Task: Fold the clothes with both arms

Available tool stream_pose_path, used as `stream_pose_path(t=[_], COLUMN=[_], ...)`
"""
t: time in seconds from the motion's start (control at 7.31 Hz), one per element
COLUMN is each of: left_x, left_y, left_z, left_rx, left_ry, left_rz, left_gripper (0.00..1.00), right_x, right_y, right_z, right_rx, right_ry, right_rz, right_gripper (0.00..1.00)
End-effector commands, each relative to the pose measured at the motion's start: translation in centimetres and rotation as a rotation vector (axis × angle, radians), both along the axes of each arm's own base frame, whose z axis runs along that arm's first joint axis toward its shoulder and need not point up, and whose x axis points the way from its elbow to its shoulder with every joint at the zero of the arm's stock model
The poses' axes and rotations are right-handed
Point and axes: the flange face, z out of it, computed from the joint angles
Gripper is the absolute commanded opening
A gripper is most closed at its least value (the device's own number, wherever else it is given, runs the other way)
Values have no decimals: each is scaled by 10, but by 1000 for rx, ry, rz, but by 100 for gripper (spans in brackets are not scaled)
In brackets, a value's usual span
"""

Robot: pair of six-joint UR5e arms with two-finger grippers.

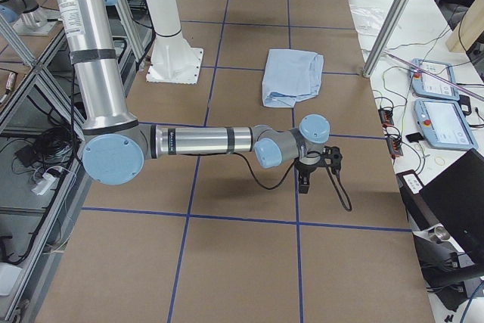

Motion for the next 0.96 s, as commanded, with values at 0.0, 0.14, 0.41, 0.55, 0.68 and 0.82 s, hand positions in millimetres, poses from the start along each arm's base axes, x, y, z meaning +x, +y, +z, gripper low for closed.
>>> stream_pose_path(t=[0.0,0.14,0.41,0.55,0.68,0.82], left_x=[-84,-100,-108,-108,-108,-106], left_y=[-2,-10,-13,-10,-7,-5], left_z=[35,31,24,24,25,23], left_rx=[-56,-78,-91,-90,-93,-92], left_ry=[-111,-119,-90,-88,-89,-62], left_rz=[16,23,24,22,22,31], left_gripper=[99,99,99,99,99,99], right_x=[48,62,81,84,78,79], right_y=[9,13,22,24,24,22], right_z=[7,-1,-19,-20,-22,-26], right_rx=[-2,-1,-28,-32,-27,-20], right_ry=[-19,-8,23,23,27,35], right_rz=[-46,-85,-129,-154,-167,-166], right_gripper=[100,100,100,100,100,100])
